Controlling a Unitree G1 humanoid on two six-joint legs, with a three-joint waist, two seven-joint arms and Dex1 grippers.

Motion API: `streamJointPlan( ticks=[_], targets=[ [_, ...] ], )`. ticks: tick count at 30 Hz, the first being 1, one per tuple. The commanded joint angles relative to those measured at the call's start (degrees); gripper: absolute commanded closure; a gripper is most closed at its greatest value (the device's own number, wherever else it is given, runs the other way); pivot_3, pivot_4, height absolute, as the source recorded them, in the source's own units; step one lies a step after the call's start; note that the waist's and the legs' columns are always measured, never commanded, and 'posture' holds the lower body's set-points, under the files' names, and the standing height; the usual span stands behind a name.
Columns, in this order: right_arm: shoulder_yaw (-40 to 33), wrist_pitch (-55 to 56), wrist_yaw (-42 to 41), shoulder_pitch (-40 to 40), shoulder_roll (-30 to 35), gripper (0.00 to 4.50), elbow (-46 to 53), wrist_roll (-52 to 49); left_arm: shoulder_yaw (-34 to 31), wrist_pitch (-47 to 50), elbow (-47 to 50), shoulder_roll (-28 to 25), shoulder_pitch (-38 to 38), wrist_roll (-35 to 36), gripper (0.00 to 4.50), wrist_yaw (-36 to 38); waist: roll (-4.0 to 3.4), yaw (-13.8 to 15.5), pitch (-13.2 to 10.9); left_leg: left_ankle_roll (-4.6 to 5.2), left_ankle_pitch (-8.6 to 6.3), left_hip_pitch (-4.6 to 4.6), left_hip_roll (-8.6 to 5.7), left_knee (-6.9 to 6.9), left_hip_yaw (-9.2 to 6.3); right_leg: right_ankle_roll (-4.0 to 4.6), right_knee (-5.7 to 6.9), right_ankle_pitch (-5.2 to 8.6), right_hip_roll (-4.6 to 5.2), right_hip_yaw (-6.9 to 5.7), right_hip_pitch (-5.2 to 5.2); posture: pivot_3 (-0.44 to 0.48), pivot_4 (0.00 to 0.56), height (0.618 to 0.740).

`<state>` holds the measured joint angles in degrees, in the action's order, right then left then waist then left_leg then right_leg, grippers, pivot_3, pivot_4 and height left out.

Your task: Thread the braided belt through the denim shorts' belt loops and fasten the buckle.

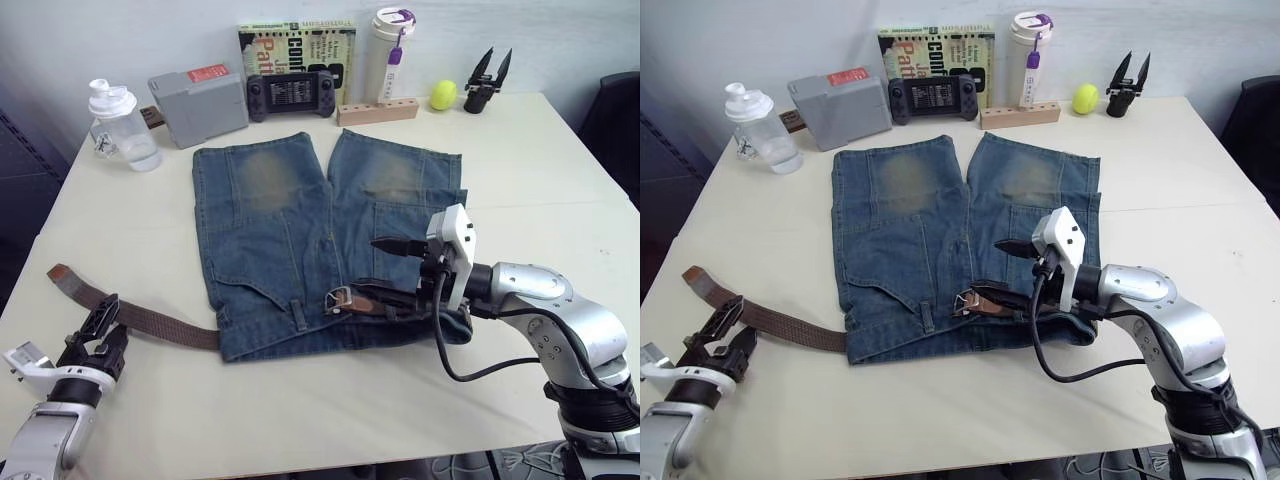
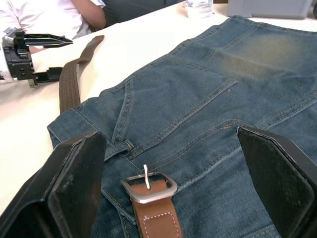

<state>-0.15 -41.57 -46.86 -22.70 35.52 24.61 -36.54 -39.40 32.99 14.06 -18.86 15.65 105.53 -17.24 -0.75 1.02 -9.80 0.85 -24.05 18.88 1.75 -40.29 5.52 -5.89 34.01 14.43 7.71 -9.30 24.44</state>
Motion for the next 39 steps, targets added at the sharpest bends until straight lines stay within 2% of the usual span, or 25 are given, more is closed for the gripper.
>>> streamJointPlan(
  ticks=[1,6,7,8,12,14,19,21,23,26,28,32,35,39],
  targets=[
    [-0.1,0.1,0.3,-1.2,-0.2,0.0,1.2,-0.7,1.0,0.4,-6.2,-2.6,-3.3,-1.0,0.36,-2.2,-0.02,0.3,0.0,0.0,0.0,-0.01,0.0,0.0,0.01,0.0,0.01,0.0,0.0,0.01,0.0,0.0,0.15,0.722],
    [-0.6,-0.1,0.4,-1.2,0.1,0.0,1.5,-1.0,1.1,1.5,-8.1,-3.5,-4.4,-1.7,0.36,-2.2,-0.09,0.2,0.1,-0.02,0.01,-0.1,-0.02,0.03,0.06,0.01,0.04,0.01,-0.01,0.04,-0.04,0.0,0.15,0.722],
    [-0.7,0.0,0.3,-1.2,0.2,0.0,1.4,-0.9,1.1,1.3,-8.1,-3.3,-4.5,-2.1,0.9,-2.5,-0.09,0.2,0.1,-0.02,0.01,-0.11,-0.02,0.03,0.06,0.01,0.05,0.01,-0.02,0.04,-0.04,0.0,0.15,0.722],
    [-0.7,0.0,0.3,-1.1,0.2,0.0,1.3,-0.9,1.1,1.1,-8.1,-3.2,-4.6,-2.5,1.07,-2.4,-0.09,0.2,0.1,-0.02,0.01,-0.11,-0.02,0.02,0.06,0.01,0.05,0.01,-0.02,0.05,-0.04,0.0,0.15,0.722],
    [-0.6,0.3,0.4,-0.9,0.2,0.0,1.2,-0.5,0.3,-0.5,-6.8,-2.7,-5.4,-4.8,3.01,-2.6,-0.08,0.2,0.1,-0.02,0.01,-0.1,-0.02,0.03,0.07,0.01,0.03,0.01,-0.02,0.04,-0.04,0.0,0.15,0.722],
    [-0.6,0.3,0.5,-0.9,0.1,0.0,1.3,-0.5,0.9,-0.3,-4.7,-4.2,-5.7,-8.8,3.92,-0.5,-0.08,0.2,0.1,-0.02,0.01,-0.1,-0.01,0.03,0.07,0.01,0.03,0.01,-0.03,0.03,-0.04,0.0,0.15,0.722],
    [-0.4,0.5,0.9,-1.2,0.1,0.0,1.0,0.1,6.8,-1.0,3.0,-10.7,-8.4,-25.9,3.92,7.1,0.0,0.3,0.0,-0.06,0.03,0.01,0.0,0.03,0.48,0.02,-0.01,0.01,-0.1,-0.03,0.0,0.0,0.15,0.722],
    [-0.2,1.3,1.2,-1.4,0.4,0.0,1.1,1.1,12.1,-3.1,9.8,-16.0,-10.8,-37.9,3.92,10.9,0.01,0.3,0.0,-0.06,0.03,0.05,0.0,0.03,0.49,0.01,-0.04,0.01,-0.09,-0.04,0.01,0.0,0.15,0.722],
    [2.1,5.4,1.5,-1.8,2.0,0.0,0.7,6.9,19.3,-6.3,15.6,-23.1,-11.8,-52.0,3.92,16.7,0.07,0.3,0.0,-0.06,0.02,0.08,0.0,0.03,0.48,0.01,-0.05,0.01,-0.09,-0.04,0.03,0.0,0.15,0.722],
    [7.3,16.9,3.4,-2.5,3.3,0.0,-1.4,19.4,30.8,-14.0,20.0,-33.8,-11.0,-72.6,3.92,25.4,0.08,0.1,0.0,-0.09,0.03,0.19,0.0,0.07,0.5,0.01,-0.08,0.01,-0.12,-0.09,0.14,0.0,0.15,0.722],
    [10.7,25.3,4.7,-3.0,3.2,0.0,-2.8,26.7,35.7,-19.8,20.1,-37.5,-10.8,-82.6,3.92,29.9,-0.03,-1.1,0.0,-0.17,0.0,0.09,-0.03,0.31,0.75,0.01,-0.12,0.01,-0.14,0.04,0.26,0.0,0.15,0.722],
    [17.9,40.2,6.6,-3.2,1.8,0.0,-4.7,39.6,39.8,-30.5,17.6,-39.8,-11.6,-97.2,3.92,36.0,-0.07,-2.9,-0.1,-0.47,0.14,0.26,0.1,0.69,0.87,0.16,-0.12,0.11,-0.31,0.07,0.72,0.0,0.15,0.722],
    [21.6,45.6,6.9,-2.5,0.6,0.0,-5.8,44.8,40.8,-34.4,14.5,-40.3,-12.6,-105.1,3.92,38.4,-0.05,-2.9,-0.1,-0.63,0.23,0.32,0.27,0.8,0.89,0.35,0.07,0.22,-0.43,0.06,0.93,0.0,0.15,0.722],
    [23.7,48.6,7.3,-2.5,-1.3,0.0,-7.2,48.8,39.3,-36.2,12.1,-37.3,-13.4,-106.4,3.92,40.4,-0.05,-2.6,-0.1,-0.7,0.32,0.33,0.37,0.66,0.88,0.4,0.24,0.24,-0.44,0.09,0.94,0.0,0.15,0.722]
  ],
)
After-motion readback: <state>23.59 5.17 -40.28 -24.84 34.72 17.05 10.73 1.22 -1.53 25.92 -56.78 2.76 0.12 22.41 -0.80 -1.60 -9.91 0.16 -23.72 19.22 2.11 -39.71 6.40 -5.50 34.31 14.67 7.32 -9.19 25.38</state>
